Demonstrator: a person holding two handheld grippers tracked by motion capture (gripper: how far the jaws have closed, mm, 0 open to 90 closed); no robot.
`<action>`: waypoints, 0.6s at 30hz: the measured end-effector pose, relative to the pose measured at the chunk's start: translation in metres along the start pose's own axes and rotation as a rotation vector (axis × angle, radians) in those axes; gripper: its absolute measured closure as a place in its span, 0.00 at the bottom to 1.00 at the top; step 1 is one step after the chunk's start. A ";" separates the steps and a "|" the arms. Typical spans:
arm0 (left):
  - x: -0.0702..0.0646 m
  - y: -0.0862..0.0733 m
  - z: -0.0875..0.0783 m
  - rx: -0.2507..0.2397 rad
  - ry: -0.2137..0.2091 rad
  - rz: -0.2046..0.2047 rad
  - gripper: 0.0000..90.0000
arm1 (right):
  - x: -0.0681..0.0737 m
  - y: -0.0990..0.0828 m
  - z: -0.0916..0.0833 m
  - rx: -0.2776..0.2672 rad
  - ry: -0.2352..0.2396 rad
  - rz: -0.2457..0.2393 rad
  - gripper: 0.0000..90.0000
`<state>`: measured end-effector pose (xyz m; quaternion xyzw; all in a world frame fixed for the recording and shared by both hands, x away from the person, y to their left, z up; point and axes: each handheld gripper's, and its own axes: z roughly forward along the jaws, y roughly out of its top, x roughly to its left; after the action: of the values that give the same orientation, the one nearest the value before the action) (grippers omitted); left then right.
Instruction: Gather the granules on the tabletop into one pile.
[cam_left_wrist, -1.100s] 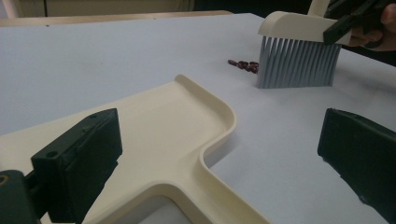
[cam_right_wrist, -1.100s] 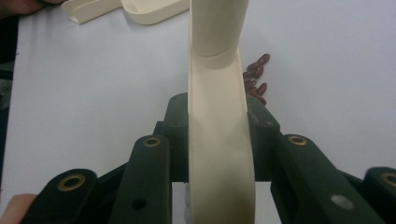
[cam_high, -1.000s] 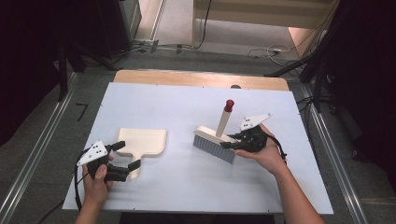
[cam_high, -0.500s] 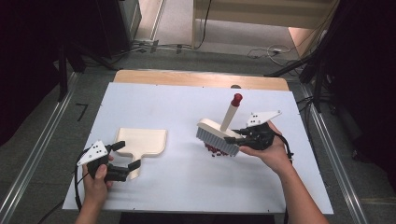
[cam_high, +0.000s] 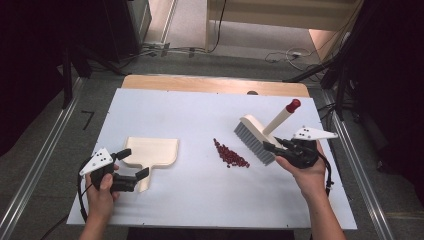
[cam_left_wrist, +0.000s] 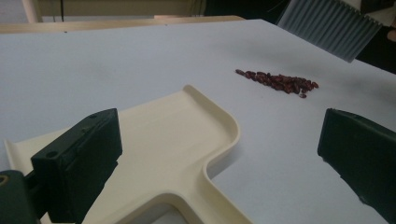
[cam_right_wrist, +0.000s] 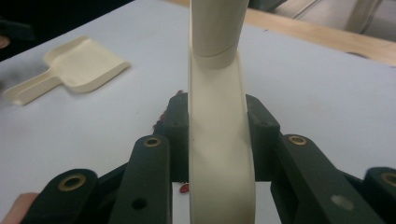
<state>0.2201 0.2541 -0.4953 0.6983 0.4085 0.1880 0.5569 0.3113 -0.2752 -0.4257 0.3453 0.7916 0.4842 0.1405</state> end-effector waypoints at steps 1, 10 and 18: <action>-0.001 0.002 -0.001 -0.004 0.005 -0.004 0.00 | -0.002 -0.003 -0.003 -0.020 -0.018 0.013 0.73; -0.012 0.015 -0.005 0.012 0.069 -0.012 0.00 | -0.012 -0.026 -0.030 -0.124 -0.162 0.106 0.73; -0.023 0.025 -0.003 0.062 0.167 -0.079 0.00 | -0.022 -0.043 -0.047 -0.137 -0.242 0.145 0.73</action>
<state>0.2132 0.2365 -0.4662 0.6803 0.4864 0.2105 0.5062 0.2832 -0.3346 -0.4420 0.4469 0.7069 0.5010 0.2228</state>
